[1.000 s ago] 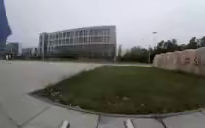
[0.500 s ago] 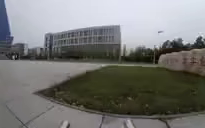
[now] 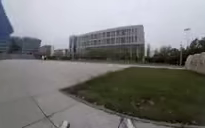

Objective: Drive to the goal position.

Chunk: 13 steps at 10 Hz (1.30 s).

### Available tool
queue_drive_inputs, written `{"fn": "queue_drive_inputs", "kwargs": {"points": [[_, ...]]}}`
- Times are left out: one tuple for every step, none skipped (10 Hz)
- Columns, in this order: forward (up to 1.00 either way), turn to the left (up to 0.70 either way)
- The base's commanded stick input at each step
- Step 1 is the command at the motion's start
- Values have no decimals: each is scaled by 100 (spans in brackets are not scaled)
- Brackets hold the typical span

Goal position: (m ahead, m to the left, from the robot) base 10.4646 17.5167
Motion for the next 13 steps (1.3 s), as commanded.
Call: {"fn": "queue_drive_inputs", "kwargs": {"points": [[0,70],[0,70],[0,70],[0,70],[0,70],[0,70],[0,70],[0,70],[0,33],[0,1],[0,0],[0,0],[0,0]]}}
